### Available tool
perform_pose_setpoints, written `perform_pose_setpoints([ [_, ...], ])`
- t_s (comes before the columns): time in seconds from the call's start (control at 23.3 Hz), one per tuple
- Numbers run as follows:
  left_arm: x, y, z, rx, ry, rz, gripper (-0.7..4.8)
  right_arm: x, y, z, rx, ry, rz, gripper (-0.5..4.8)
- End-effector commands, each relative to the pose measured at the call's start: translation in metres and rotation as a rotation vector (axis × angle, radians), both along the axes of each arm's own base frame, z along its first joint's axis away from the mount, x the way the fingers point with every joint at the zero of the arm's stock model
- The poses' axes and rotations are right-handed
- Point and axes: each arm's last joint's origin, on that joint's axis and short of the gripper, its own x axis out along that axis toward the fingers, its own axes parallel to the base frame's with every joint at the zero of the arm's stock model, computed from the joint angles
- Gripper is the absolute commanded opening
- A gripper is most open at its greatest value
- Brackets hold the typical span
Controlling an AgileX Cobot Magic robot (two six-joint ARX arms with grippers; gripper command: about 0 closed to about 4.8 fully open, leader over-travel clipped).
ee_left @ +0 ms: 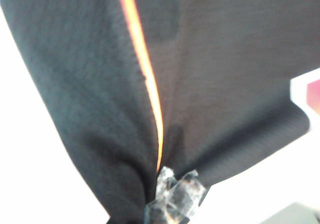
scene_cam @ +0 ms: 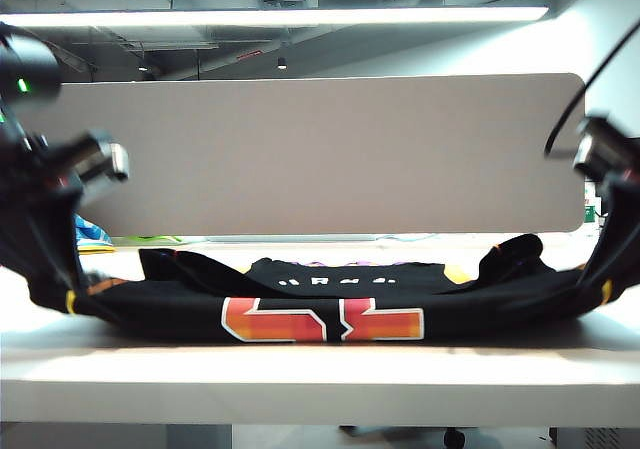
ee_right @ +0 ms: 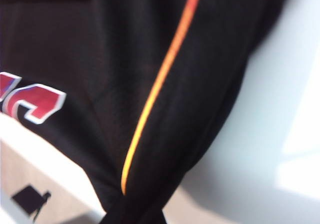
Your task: Fold the bottom side of the basketball jersey horizontally towards the center, about one-third of the way, and then fold the bottom of the basketball jersey up towards the top, creating a neat rectangle.
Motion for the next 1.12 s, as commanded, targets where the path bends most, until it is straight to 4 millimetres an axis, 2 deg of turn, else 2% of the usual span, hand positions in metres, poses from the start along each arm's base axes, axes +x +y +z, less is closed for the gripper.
perform_pose_setpoints([
  [0.04, -0.034, 0.004, 0.029, -0.008, 0.030, -0.046, -0.06, -0.031, 0.000, 0.031, -0.025, -0.025, 0.056, -0.07],
  [0.17, -0.063, 0.005, 0.068, -0.033, -0.114, -0.045, -0.06, -0.061, 0.000, 0.063, -0.045, -0.134, 0.029, -0.07],
  [0.21, -0.068, 0.006, 0.078, -0.050, -0.174, -0.021, -0.06, -0.068, -0.001, 0.072, -0.048, -0.187, -0.004, -0.07],
  [0.34, -0.064, 0.006, 0.095, -0.104, -0.343, 0.037, -0.06, -0.068, -0.003, 0.090, -0.063, -0.336, -0.111, -0.07],
  [0.43, -0.048, 0.003, 0.095, -0.130, -0.413, 0.062, -0.06, -0.052, -0.003, 0.093, -0.031, -0.401, -0.160, -0.07],
  [0.52, -0.024, 0.000, 0.088, -0.148, -0.460, 0.092, -0.06, -0.026, -0.003, 0.091, -0.025, -0.445, -0.186, -0.07],
  [0.6, 0.000, -0.003, 0.077, -0.138, -0.514, 0.149, -0.06, 0.007, -0.004, 0.088, -0.039, -0.450, -0.197, -0.07],
  [0.64, 0.016, -0.005, 0.071, -0.138, -0.550, 0.167, -0.06, 0.031, -0.004, 0.085, -0.043, -0.444, -0.198, -0.07],
  [0.82, 0.053, -0.010, 0.059, -0.118, -0.616, 0.190, -0.06, 0.084, -0.005, 0.077, -0.052, -0.452, -0.199, -0.01],
  [0.86, 0.061, -0.011, 0.056, -0.110, -0.645, 0.193, -0.06, 0.096, -0.004, 0.074, -0.052, -0.468, -0.191, 0.35],
  [0.9, 0.077, -0.013, 0.051, -0.090, -0.730, 0.191, 0.27, 0.111, -0.004, 0.069, -0.051, -0.506, -0.171, 1.82],
  [0.94, 0.084, -0.013, 0.050, -0.080, -0.780, 0.191, 1.09, 0.119, -0.004, 0.066, -0.042, -0.528, -0.166, 2.82],
  [0.99, 0.090, -0.012, 0.049, -0.078, -0.836, 0.204, 2.51, 0.128, -0.005, 0.065, -0.038, -0.550, -0.166, 3.66],
  [1.03, 0.091, -0.011, 0.051, -0.072, -0.859, 0.216, 3.06, 0.130, -0.007, 0.067, -0.039, -0.557, -0.173, 3.73],
  [1.12, 0.092, -0.008, 0.059, -0.068, -0.922, 0.237, 3.37, 0.133, -0.013, 0.078, -0.019, -0.587, -0.170, 3.72],
])
